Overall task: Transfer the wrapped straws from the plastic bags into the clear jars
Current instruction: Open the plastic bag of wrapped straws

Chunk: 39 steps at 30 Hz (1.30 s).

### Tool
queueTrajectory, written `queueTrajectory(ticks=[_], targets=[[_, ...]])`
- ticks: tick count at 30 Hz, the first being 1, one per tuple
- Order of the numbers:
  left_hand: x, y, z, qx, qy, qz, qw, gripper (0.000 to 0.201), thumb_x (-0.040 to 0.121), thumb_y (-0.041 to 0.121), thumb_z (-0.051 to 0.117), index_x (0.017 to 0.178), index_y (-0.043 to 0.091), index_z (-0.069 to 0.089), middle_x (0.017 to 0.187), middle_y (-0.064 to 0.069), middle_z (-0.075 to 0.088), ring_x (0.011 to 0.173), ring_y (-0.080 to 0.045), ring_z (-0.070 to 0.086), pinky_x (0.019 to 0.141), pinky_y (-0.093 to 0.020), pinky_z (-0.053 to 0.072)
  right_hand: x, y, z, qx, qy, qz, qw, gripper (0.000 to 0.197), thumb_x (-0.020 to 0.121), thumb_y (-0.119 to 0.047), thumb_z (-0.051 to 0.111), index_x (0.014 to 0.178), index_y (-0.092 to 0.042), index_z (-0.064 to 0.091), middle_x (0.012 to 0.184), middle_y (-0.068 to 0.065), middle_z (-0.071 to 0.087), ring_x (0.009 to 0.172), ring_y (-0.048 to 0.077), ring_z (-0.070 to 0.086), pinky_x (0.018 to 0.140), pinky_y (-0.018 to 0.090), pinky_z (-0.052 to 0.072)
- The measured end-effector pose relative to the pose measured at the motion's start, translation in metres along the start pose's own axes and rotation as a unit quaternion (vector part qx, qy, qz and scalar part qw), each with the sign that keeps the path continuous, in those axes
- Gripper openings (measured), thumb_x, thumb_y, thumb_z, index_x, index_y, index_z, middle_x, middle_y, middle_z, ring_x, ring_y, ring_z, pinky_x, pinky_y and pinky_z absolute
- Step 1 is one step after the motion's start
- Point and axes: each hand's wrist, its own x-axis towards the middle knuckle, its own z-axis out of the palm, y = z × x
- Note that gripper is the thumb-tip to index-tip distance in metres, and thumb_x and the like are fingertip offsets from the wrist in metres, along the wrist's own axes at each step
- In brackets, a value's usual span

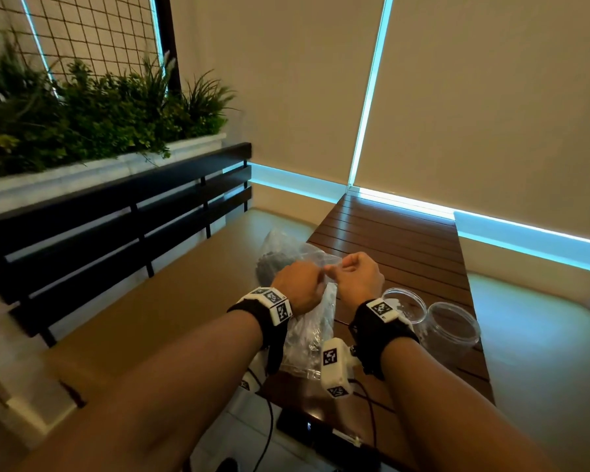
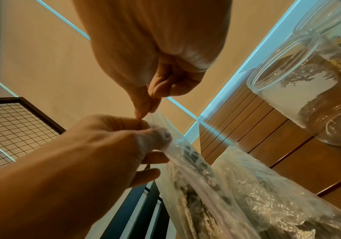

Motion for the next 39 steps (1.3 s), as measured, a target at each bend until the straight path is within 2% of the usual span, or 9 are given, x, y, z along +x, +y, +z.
queueTrajectory(ticks=[5,10,15,18,22,27,34,37,39], targets=[[-0.001,0.001,-0.008,-0.076,-0.034,0.008,0.997,0.03,0.098,0.017,0.051,0.082,0.003,0.072,0.08,-0.01,0.071,0.063,-0.018,0.057,0.065,-0.03,0.045,0.001,-0.001,-0.006,0.021,-0.001,0.009,1.0,0.023,0.074,-0.028,0.084,0.079,-0.013,0.067,0.074,-0.004,0.069,0.063,0.005,0.059,0.049,0.009,0.037],[-0.006,0.003,-0.015,-0.169,0.052,-0.013,0.984,0.017,0.092,0.02,0.062,0.089,0.008,0.075,0.089,-0.002,0.074,0.081,-0.015,0.067,0.079,-0.029,0.054,-0.002,-0.001,-0.011,0.051,0.002,0.019,0.999,0.021,0.076,-0.031,0.082,0.074,-0.017,0.066,0.072,-0.007,0.067,0.065,0.006,0.059,0.053,0.017,0.04],[-0.01,0.005,-0.022,-0.206,0.055,-0.013,0.977,0.018,0.094,0.021,0.061,0.087,0.009,0.073,0.087,0.0,0.072,0.083,-0.012,0.064,0.071,-0.015,0.046,-0.003,-0.001,-0.015,0.06,-0.011,0.006,0.998,0.021,0.076,-0.031,0.082,0.076,-0.015,0.068,0.075,-0.003,0.07,0.07,0.01,0.065,0.06,0.021,0.048],[-0.006,-0.001,-0.025,-0.191,0.058,-0.042,0.979,0.017,0.094,0.018,0.058,0.089,0.006,0.068,0.088,-0.005,0.068,0.084,-0.02,0.062,0.073,-0.025,0.047,-0.005,0.0,-0.011,0.059,-0.037,-0.002,0.998,0.022,0.074,-0.032,0.083,0.075,-0.016,0.068,0.079,0.0,0.073,0.078,0.016,0.068,0.071,0.032,0.055],[-0.004,0.005,-0.027,-0.061,0.017,-0.045,0.997,0.01,0.096,0.013,0.056,0.096,0.003,0.055,0.093,-0.005,0.052,0.077,-0.018,0.05,0.066,-0.028,0.041,-0.007,-0.006,-0.01,0.015,-0.06,-0.018,0.998,0.02,0.074,-0.023,0.083,0.07,-0.018,0.064,0.078,0.001,0.072,0.077,0.017,0.067,0.068,0.029,0.053],[0.005,0.007,-0.039,-0.085,0.13,-0.115,0.981,0.016,0.089,0.004,0.06,0.09,0.011,0.045,0.098,-0.01,0.054,0.069,-0.018,0.049,0.061,-0.029,0.04,-0.011,-0.013,-0.011,-0.081,-0.035,-0.056,0.995,0.012,0.075,-0.017,0.07,0.07,-0.022,0.061,0.069,-0.007,0.063,0.07,0.013,0.059,0.06,0.025,0.045],[-0.01,0.008,-0.024,0.045,0.009,0.045,0.998,0.031,0.093,0.02,0.061,0.119,0.015,0.044,0.116,-0.004,0.054,0.085,-0.021,0.059,0.074,-0.034,0.053,-0.007,-0.008,-0.015,-0.037,0.006,-0.057,0.998,0.018,0.082,0.004,0.054,0.08,-0.013,0.059,0.077,-0.001,0.06,0.067,0.014,0.051,0.052,0.017,0.039],[-0.004,0.003,-0.027,0.126,-0.033,-0.035,0.991,0.017,0.088,0.032,0.061,0.094,0.018,0.053,0.098,-0.003,0.065,0.079,-0.021,0.063,0.07,-0.033,0.055,-0.004,0.003,-0.015,-0.071,0.021,-0.062,0.995,0.023,0.08,0.007,0.053,0.076,-0.016,0.056,0.078,-0.002,0.061,0.07,0.015,0.053,0.052,0.016,0.037],[0.003,0.008,-0.033,0.05,-0.035,-0.125,0.99,0.015,0.087,0.027,0.059,0.08,0.015,0.053,0.092,-0.008,0.066,0.082,-0.026,0.065,0.07,-0.034,0.053,-0.005,0.01,-0.012,-0.089,0.047,-0.069,0.992,0.022,0.082,0.003,0.054,0.077,-0.018,0.052,0.082,0.001,0.062,0.074,0.018,0.056,0.057,0.023,0.04]])
